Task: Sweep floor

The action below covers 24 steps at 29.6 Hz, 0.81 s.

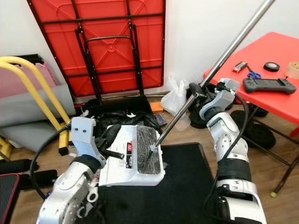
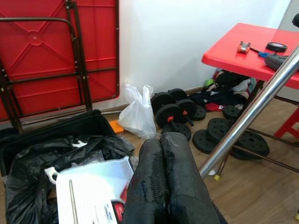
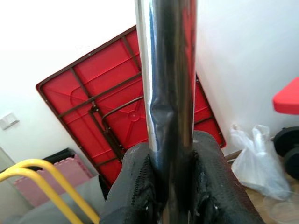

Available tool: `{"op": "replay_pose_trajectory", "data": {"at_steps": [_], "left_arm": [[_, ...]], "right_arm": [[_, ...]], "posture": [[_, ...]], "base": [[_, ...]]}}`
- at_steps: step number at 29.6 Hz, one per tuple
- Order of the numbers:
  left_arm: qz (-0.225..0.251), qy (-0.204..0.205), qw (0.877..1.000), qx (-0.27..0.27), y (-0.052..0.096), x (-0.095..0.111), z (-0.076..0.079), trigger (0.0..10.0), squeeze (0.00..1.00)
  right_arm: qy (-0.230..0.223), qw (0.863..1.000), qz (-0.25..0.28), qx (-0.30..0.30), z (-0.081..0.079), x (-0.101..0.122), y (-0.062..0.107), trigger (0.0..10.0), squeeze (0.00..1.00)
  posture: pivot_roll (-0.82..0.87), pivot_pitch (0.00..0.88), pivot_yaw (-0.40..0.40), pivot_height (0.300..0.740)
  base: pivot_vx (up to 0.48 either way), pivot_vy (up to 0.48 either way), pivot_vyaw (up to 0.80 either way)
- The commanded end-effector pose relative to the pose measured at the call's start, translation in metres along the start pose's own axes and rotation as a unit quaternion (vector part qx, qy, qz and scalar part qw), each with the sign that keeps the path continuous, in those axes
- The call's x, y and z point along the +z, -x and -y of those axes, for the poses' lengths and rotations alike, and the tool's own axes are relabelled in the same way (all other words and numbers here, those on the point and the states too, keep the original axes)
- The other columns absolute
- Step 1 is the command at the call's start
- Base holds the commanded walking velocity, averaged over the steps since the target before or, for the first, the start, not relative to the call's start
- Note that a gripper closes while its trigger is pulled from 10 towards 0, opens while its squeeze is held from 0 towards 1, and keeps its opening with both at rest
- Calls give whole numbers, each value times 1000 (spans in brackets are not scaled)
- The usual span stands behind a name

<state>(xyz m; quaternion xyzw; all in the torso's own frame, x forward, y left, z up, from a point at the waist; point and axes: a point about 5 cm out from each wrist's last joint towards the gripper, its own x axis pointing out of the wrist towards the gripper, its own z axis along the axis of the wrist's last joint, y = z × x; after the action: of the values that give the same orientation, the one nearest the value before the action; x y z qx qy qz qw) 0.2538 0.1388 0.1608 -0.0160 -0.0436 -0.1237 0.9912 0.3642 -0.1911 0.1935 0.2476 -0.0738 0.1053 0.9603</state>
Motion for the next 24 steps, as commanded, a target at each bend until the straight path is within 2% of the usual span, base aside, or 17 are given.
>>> {"op": "replay_pose_trajectory", "data": {"at_steps": [1,14,15,17,19,24], "left_arm": [[-8,-3,1000,3,1,-5,-1,10000,0],[-12,-18,999,28,4,-9,-13,10000,0],[-14,-18,999,38,6,-11,-18,10000,0],[-14,-18,999,38,6,-11,-18,10000,0],[-15,-16,998,51,9,-12,-24,10000,0],[-15,-17,998,53,10,-12,-25,10000,0]], "right_arm": [[-11,1000,29,7,-2,11,-1,10000,0],[-11,1000,20,-12,3,4,3,10000,0],[-4,1000,12,-18,6,1,7,10000,0],[-4,1000,12,-18,6,1,7,10000,0],[-23,999,11,-28,10,-3,12,10000,0],[-32,998,8,-44,13,-4,11,10000,0]], "posture": [[-77,0,-52,740],[-78,0,-50,740],[-79,0,-48,740],[-79,0,-48,740],[-81,0,-46,740],[-79,0,-46,740]], "base": [[0,0,0],[0,0,0],[0,0,800],[0,0,800],[289,0,400],[302,0,0]]}}
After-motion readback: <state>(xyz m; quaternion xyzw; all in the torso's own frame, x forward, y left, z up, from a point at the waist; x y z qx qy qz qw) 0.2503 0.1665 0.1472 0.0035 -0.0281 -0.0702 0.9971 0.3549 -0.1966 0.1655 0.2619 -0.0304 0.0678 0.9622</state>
